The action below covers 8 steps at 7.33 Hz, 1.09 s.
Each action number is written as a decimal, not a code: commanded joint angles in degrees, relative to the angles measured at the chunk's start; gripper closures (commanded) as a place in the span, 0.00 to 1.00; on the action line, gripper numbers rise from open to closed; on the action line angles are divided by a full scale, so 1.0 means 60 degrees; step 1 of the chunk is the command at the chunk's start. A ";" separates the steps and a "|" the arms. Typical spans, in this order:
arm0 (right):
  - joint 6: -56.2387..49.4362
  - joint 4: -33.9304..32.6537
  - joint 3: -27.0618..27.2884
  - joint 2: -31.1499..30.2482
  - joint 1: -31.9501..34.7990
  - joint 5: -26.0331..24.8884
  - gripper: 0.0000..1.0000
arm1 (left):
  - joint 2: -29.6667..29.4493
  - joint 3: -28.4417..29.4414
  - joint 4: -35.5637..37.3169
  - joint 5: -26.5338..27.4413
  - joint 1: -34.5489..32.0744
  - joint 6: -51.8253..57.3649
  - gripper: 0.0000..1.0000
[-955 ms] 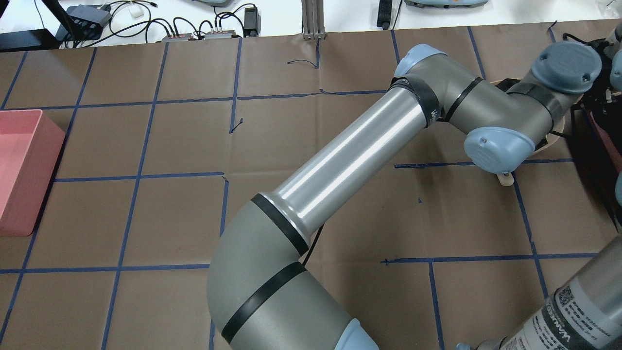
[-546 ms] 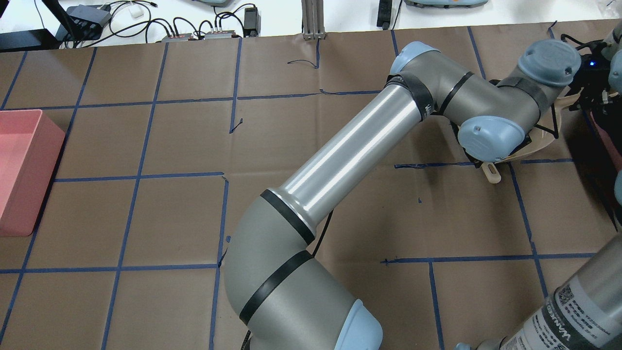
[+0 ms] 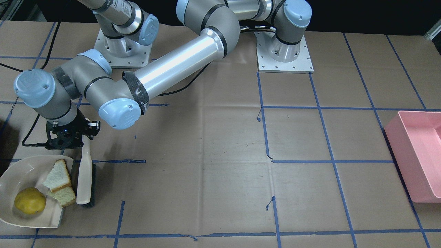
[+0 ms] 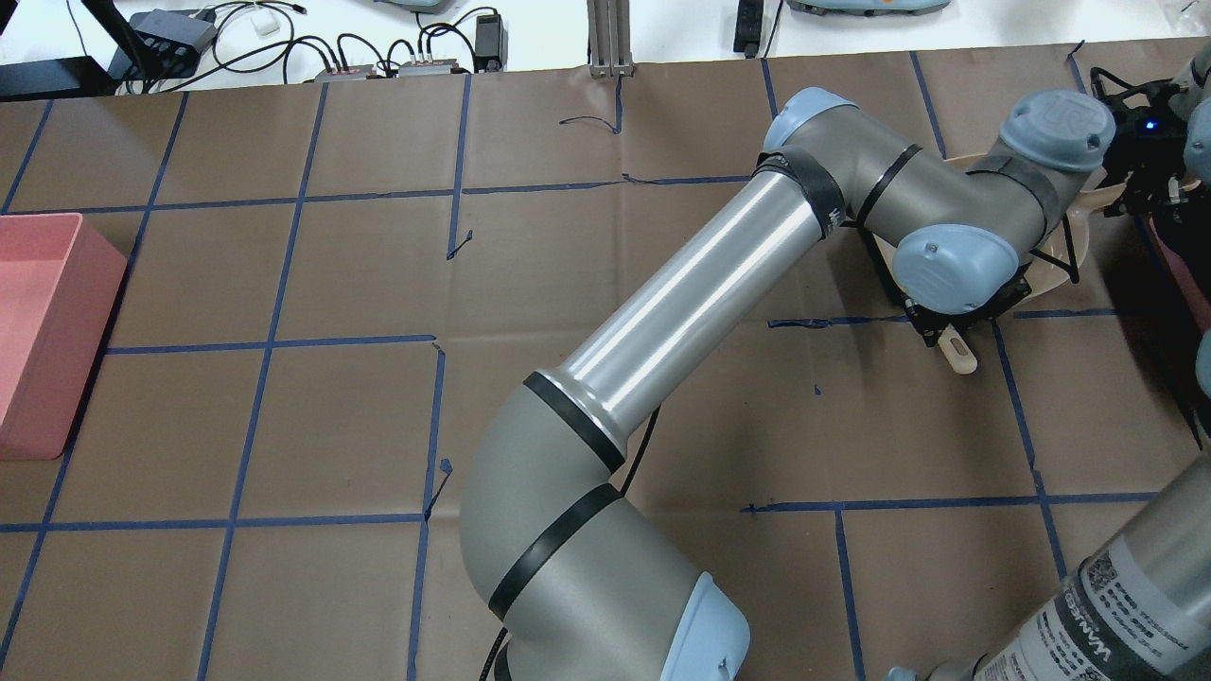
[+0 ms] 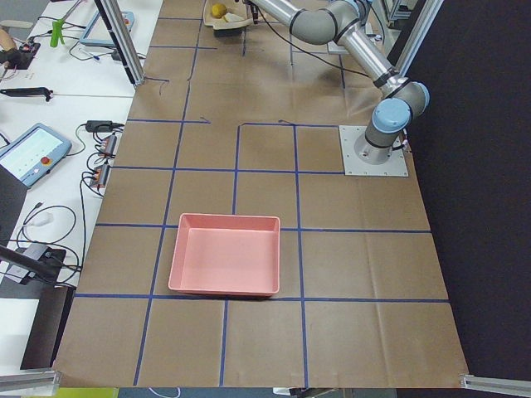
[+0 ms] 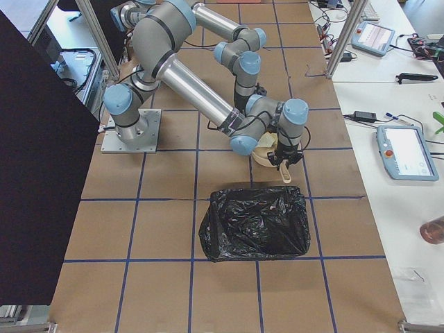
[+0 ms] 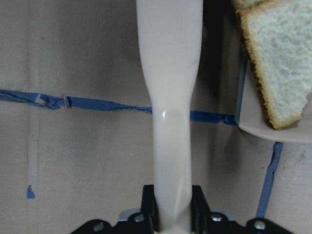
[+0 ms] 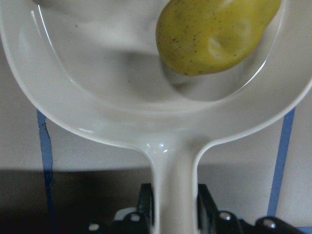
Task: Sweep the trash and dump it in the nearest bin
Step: 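Sweep the bread and sponge into the dustpan with the left gripper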
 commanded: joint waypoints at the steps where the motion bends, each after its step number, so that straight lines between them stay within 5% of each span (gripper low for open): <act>1: 0.0101 0.0021 0.0000 -0.0007 0.0000 -0.0015 0.98 | -0.0368 0.0571 0.0311 -0.1202 -0.0043 -0.0290 1.00; 5: 0.0101 0.0036 0.0000 -0.0036 0.0000 -0.0030 0.98 | -0.0444 0.0633 0.1983 -0.3229 -0.0160 -0.0262 1.00; 8: 0.0306 0.0226 0.0000 -0.0051 0.0015 0.0014 0.98 | -0.0080 0.0444 0.1431 -0.1977 -0.0030 0.0061 1.00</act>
